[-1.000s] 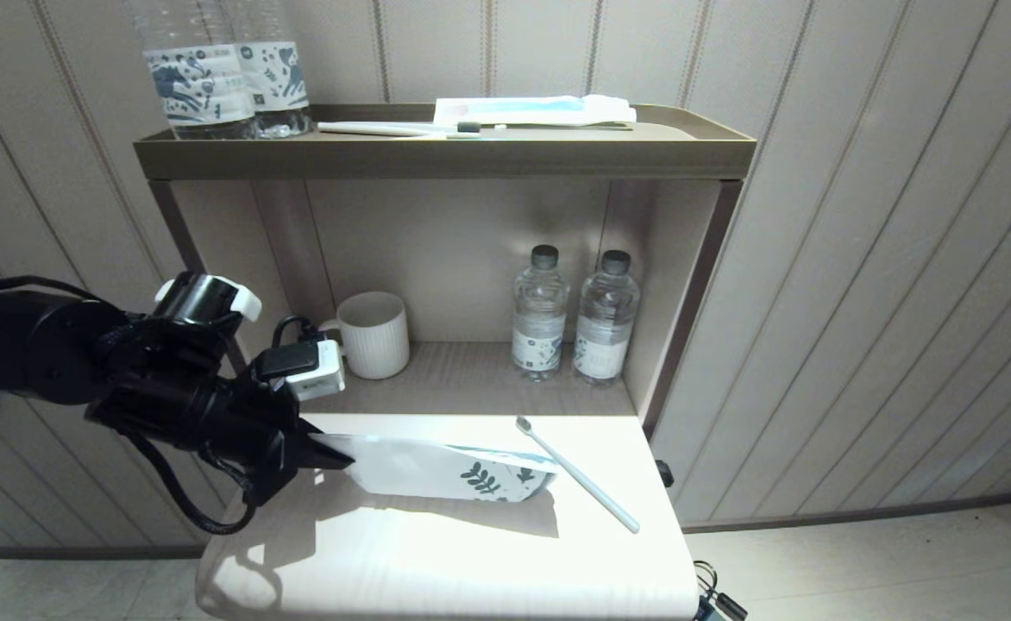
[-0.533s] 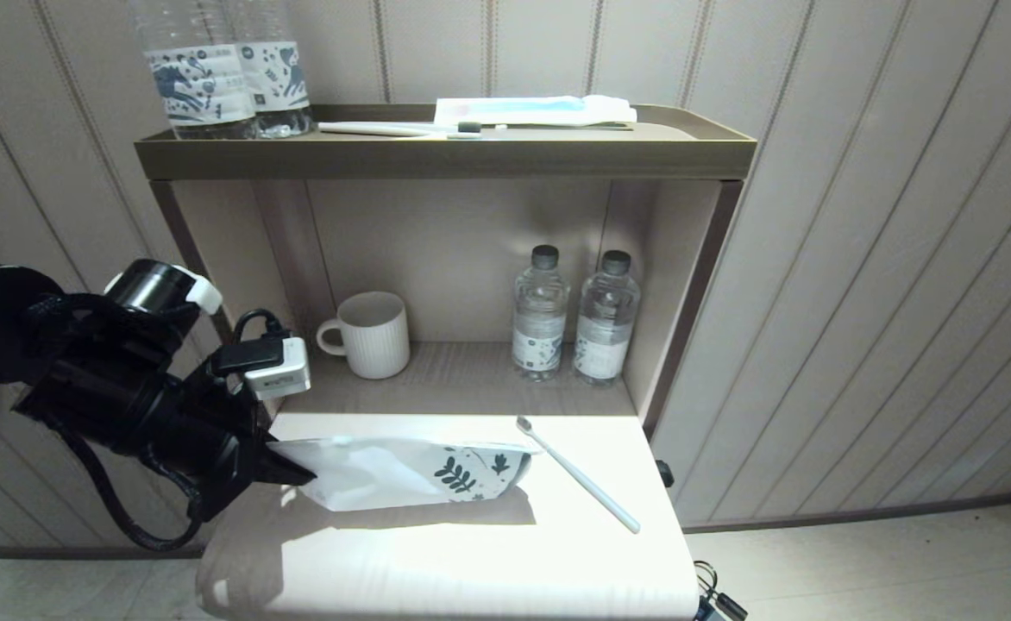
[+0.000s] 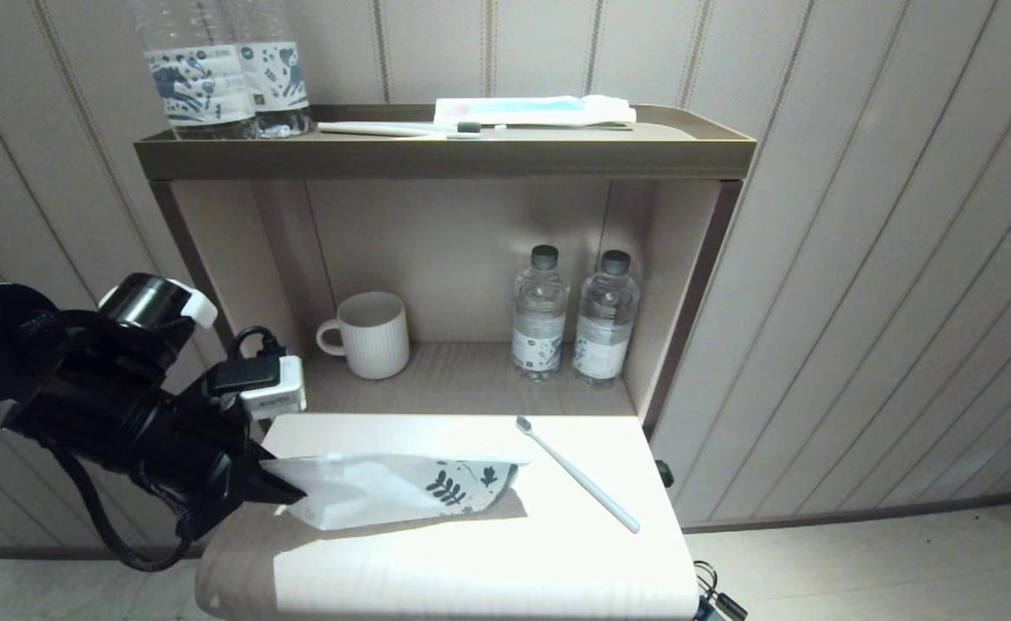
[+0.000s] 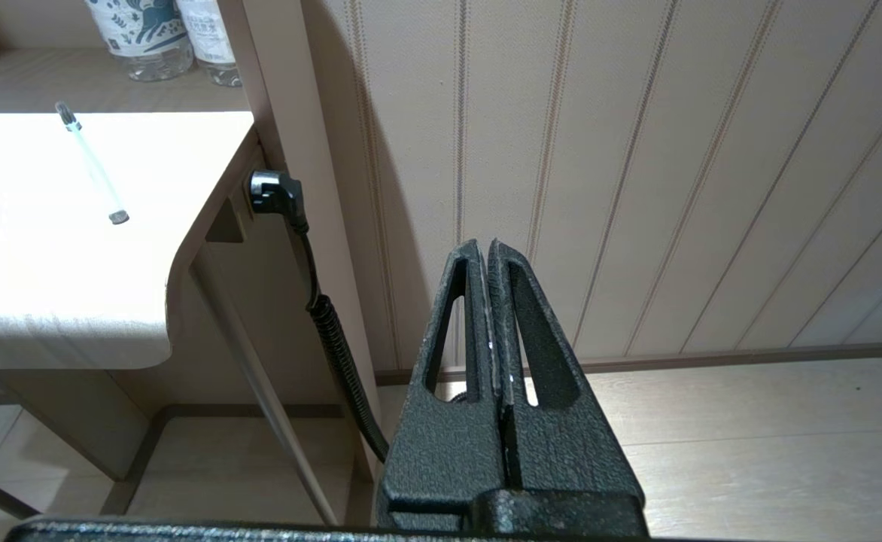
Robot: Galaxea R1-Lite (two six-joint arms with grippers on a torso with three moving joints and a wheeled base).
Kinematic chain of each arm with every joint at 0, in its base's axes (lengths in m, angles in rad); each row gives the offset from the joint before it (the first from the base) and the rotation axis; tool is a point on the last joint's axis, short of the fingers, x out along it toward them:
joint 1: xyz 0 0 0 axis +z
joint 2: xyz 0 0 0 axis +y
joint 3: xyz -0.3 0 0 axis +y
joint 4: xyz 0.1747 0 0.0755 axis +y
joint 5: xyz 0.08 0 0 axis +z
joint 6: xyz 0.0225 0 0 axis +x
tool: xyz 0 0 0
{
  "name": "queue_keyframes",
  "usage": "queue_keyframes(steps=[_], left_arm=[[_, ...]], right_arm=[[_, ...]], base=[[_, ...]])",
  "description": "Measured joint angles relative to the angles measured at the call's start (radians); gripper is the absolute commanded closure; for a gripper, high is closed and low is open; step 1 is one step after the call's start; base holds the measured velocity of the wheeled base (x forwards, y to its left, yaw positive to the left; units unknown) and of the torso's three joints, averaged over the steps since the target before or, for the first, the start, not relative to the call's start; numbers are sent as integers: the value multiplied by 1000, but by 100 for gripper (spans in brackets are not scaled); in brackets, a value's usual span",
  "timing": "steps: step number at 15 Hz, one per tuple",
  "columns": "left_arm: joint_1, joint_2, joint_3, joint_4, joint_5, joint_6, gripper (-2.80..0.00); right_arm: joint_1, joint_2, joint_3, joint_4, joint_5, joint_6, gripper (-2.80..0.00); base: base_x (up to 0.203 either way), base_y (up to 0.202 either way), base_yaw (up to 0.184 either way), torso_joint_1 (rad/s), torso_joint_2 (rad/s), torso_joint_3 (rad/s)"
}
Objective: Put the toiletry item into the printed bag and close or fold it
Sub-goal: Pick up the storage bag
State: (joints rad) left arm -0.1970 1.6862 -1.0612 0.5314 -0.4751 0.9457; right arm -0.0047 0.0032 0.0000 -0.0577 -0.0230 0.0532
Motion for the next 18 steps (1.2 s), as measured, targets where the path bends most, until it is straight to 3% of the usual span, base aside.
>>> queue_keyframes(steps=[7,13,18], left_arm=[[2,6,85,-158,-23,35,-280],[1,29,99,-163,-175,30,-280],[83,49,125,-205,-330,32,-280]], right_arm=[[0,0,0,0,0,0,0],[0,0,0,0,0,0,0],[0,0,0,0,0,0,0]], base=[[0,0,0,0,0,0],[0,0,0,0,0,0],[0,0,0,0,0,0]])
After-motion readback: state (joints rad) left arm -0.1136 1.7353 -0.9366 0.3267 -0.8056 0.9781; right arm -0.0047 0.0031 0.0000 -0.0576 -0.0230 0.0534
